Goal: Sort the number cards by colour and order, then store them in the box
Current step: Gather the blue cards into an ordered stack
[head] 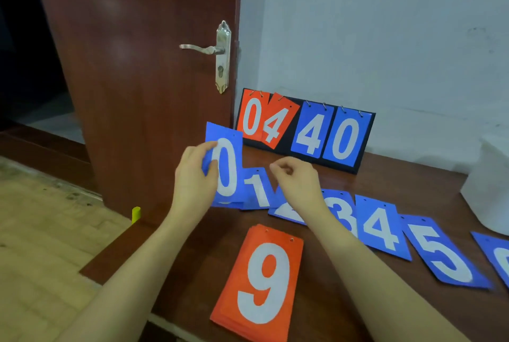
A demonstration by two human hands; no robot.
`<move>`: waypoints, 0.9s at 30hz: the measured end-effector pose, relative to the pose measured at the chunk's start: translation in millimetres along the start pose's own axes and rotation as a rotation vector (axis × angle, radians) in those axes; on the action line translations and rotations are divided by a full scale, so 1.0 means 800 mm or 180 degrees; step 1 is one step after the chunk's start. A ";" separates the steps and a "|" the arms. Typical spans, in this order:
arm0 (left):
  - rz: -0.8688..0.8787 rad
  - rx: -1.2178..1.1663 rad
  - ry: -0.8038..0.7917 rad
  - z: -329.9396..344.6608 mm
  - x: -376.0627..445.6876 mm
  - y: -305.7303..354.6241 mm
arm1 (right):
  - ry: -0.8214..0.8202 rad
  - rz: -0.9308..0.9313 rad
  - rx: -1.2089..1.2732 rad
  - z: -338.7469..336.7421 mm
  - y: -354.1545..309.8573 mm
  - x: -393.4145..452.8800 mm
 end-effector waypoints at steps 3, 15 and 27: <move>-0.0184 0.0370 -0.0046 0.012 0.023 -0.030 | -0.0120 0.0236 -0.1246 0.025 0.033 0.035; -0.0707 0.0483 -0.0381 0.026 0.052 -0.055 | -0.1229 0.1794 -0.1796 0.097 0.076 0.063; -0.1152 0.0100 -0.0702 0.005 0.072 -0.047 | 0.0160 0.1493 0.1315 0.054 -0.013 0.057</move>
Point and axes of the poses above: each hand's wrist, its own x-axis towards the middle knuckle, its own z-axis out of the palm, y = z × x, the point moved 9 cm from there along x, towards the middle knuckle, and after that the axes turned 2 degrees about z, right-handed, at the moved point
